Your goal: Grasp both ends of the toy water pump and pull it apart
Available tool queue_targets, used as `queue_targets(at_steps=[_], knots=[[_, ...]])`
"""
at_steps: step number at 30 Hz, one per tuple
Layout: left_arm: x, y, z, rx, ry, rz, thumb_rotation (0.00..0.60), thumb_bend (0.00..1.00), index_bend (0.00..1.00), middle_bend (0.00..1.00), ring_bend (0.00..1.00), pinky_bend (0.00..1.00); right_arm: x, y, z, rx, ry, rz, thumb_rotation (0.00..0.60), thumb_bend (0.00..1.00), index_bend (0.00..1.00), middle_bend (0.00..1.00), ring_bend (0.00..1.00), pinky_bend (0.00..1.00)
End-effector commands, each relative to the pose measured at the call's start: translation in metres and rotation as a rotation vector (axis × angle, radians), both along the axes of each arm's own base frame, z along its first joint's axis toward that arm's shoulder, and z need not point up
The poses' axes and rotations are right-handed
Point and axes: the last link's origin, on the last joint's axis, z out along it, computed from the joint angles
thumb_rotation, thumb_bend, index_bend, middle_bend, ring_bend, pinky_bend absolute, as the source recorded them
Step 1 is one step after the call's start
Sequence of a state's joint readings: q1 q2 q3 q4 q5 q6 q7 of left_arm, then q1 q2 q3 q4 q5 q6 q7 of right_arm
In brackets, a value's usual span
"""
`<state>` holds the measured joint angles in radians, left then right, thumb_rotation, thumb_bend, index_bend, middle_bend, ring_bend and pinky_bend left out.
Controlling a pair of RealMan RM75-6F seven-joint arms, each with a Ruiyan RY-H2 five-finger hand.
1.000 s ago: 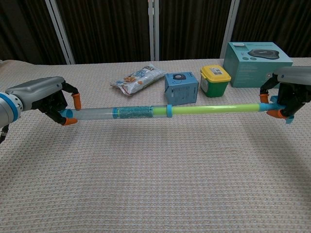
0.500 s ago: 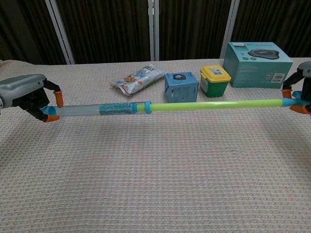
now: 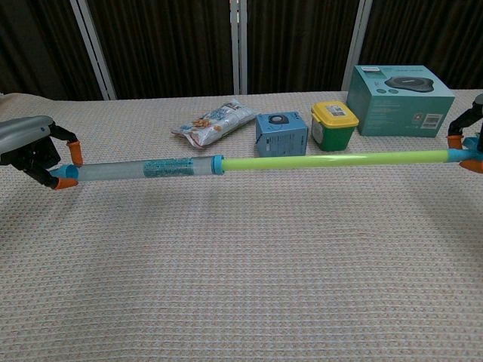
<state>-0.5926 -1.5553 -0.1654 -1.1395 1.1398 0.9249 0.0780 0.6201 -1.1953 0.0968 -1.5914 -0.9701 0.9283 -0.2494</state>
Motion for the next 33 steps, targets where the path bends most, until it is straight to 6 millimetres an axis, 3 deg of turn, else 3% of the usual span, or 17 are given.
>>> queue_targets(at_steps=[1,2,3,4,5,6,11,13,15,17,18,20,22,23,25,27,33], knots=[[-0.001,-0.001,-0.001,0.004,0.002,-0.003,0.600,0.26,0.70,0.93,0.86,1.00,-0.001,0.001,-0.002,0.006,0.004,0.001,0.600,0.31,0.45,1.00,1.00,1.00],[-0.001,-0.001,-0.001,0.003,0.000,-0.002,0.600,0.21,0.57,0.93,0.86,1.00,-0.002,0.001,-0.002,0.007,0.005,0.001,0.600,0.23,0.36,1.00,1.00,1.00],[-0.001,-0.002,-0.002,0.001,-0.003,0.002,0.600,0.14,0.38,0.92,0.86,1.00,-0.002,0.001,-0.002,0.010,0.008,0.001,0.600,0.09,0.19,1.00,1.00,1.00],[-0.002,-0.002,-0.002,-0.005,-0.005,0.007,0.600,0.06,0.20,0.92,0.86,1.00,-0.003,0.001,-0.003,0.011,0.012,0.002,0.600,0.02,0.09,1.00,1.00,1.00],[-0.002,-0.003,-0.003,-0.010,-0.007,0.011,0.600,0.01,0.05,0.90,0.85,1.00,-0.003,0.001,-0.003,0.012,0.017,0.004,0.600,0.00,0.04,0.99,1.00,1.00],[-0.003,-0.003,-0.002,-0.014,-0.009,0.014,0.600,0.00,0.01,0.89,0.84,1.00,-0.004,0.001,-0.003,0.012,0.024,0.008,0.600,0.00,0.00,0.99,1.00,1.00],[-0.004,-0.009,0.008,0.001,-0.022,0.014,0.600,0.00,0.00,0.83,0.82,1.00,-0.005,0.002,-0.002,-0.017,0.022,0.035,0.600,0.00,0.00,0.96,1.00,1.00],[-0.002,-0.014,0.025,0.022,-0.027,0.001,0.600,0.00,0.00,0.78,0.80,0.98,-0.003,0.006,0.007,-0.048,0.002,0.059,0.600,0.00,0.00,0.94,0.99,1.00],[0.001,-0.019,0.037,0.037,-0.031,-0.015,0.600,0.00,0.00,0.67,0.74,0.92,-0.002,0.010,0.013,-0.067,-0.012,0.077,0.600,0.00,0.00,0.92,0.96,1.00],[0.006,-0.027,0.051,0.063,-0.044,-0.038,0.600,0.00,0.00,0.45,0.56,0.72,-0.002,0.017,0.022,-0.091,-0.031,0.097,0.600,0.00,0.00,0.87,0.92,0.97],[0.008,-0.032,0.057,0.075,-0.049,-0.053,0.600,0.00,0.00,0.36,0.48,0.62,-0.002,0.021,0.026,-0.102,-0.039,0.106,0.600,0.00,0.00,0.78,0.85,0.90],[0.013,-0.044,0.069,0.101,-0.060,-0.085,0.600,0.00,0.00,0.12,0.19,0.31,-0.004,0.030,0.035,-0.126,-0.054,0.123,0.600,0.00,0.00,0.58,0.66,0.69],[0.016,-0.065,0.084,0.126,-0.062,-0.113,0.600,0.00,0.00,0.01,0.04,0.11,-0.009,0.046,0.047,-0.162,-0.066,0.143,0.600,0.00,0.00,0.31,0.38,0.39],[0.017,-0.073,0.089,0.134,-0.058,-0.121,0.600,0.00,0.00,0.00,0.00,0.04,-0.011,0.052,0.051,-0.175,-0.070,0.150,0.600,0.00,0.00,0.23,0.28,0.29],[0.019,-0.090,0.099,0.154,-0.045,-0.131,0.600,0.00,0.00,0.00,0.00,0.00,-0.016,0.065,0.058,-0.204,-0.076,0.168,0.600,0.00,0.00,0.05,0.06,0.05],[0.018,-0.110,0.108,0.178,-0.021,-0.134,0.600,0.00,0.00,0.00,0.00,0.00,-0.023,0.082,0.065,-0.243,-0.072,0.181,0.600,0.00,0.00,0.00,0.00,0.00],[0.010,-0.143,0.120,0.202,0.008,-0.129,0.600,0.00,0.00,0.00,0.00,0.00,-0.039,0.110,0.073,-0.302,-0.031,0.195,0.600,0.00,0.00,0.00,0.00,0.00]])
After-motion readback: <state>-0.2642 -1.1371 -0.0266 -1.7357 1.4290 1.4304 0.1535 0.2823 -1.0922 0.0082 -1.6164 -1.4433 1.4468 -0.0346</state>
